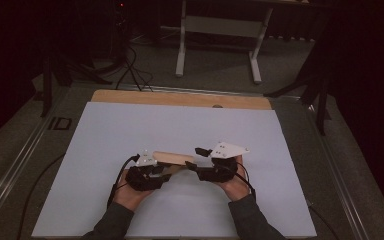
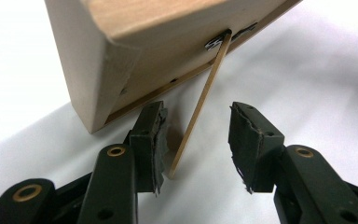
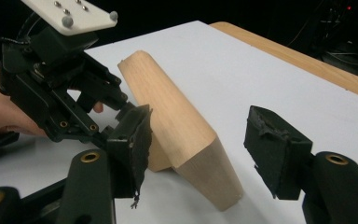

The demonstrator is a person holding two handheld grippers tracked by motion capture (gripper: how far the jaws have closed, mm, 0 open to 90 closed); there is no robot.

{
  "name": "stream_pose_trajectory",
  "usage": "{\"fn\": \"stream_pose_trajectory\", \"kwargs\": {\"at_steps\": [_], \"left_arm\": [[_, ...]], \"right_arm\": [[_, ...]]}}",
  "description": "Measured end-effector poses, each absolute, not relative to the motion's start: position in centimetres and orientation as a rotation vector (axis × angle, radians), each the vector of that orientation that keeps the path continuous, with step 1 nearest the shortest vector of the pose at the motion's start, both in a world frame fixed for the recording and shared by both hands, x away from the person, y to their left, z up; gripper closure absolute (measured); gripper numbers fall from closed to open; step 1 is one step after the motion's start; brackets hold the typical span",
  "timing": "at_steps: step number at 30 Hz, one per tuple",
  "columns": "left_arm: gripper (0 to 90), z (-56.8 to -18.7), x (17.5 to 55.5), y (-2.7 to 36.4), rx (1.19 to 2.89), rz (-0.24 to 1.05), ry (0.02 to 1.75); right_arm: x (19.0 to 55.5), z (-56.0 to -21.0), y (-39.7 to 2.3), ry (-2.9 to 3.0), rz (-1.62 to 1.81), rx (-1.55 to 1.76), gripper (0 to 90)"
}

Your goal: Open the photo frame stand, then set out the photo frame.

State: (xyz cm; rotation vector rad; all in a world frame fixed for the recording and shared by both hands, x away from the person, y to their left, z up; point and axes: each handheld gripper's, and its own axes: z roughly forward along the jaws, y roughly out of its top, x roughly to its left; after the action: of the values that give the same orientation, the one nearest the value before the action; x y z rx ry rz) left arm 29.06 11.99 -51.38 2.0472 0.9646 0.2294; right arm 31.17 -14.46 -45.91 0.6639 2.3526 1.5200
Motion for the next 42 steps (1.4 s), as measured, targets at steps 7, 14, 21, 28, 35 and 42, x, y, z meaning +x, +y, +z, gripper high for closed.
{"fn": "stream_pose_trajectory", "kwargs": {"at_steps": [7,14,21,28,35,42], "left_arm": [[55.8,-51.2,28.9,12.1,2.037,0.221,0.965],[55.9,-51.0,28.7,12.5,2.027,0.226,0.968],[55.9,-50.9,28.5,12.7,2.03,0.237,0.967],[56.4,-50.6,28.1,12.8,2.032,0.273,0.964],[59.0,-50.5,27.8,13.0,2.027,0.292,0.961],[61.8,-50.1,27.4,12.9,2.025,0.306,0.941]], "right_arm": [[31.3,-45.6,-14.8,2.325,1.548,0.677,42.4],[31.5,-45.2,-15.4,2.285,1.572,0.703,44.2],[31.8,-45.1,-16.1,2.26,1.566,0.753,50.1],[32.1,-45.2,-16.4,2.227,1.535,0.809,56.9],[32.4,-45.7,-16.5,2.23,1.501,0.837,59.7],[32.9,-46.3,-16.6,2.237,1.45,0.897,63.0]]}}
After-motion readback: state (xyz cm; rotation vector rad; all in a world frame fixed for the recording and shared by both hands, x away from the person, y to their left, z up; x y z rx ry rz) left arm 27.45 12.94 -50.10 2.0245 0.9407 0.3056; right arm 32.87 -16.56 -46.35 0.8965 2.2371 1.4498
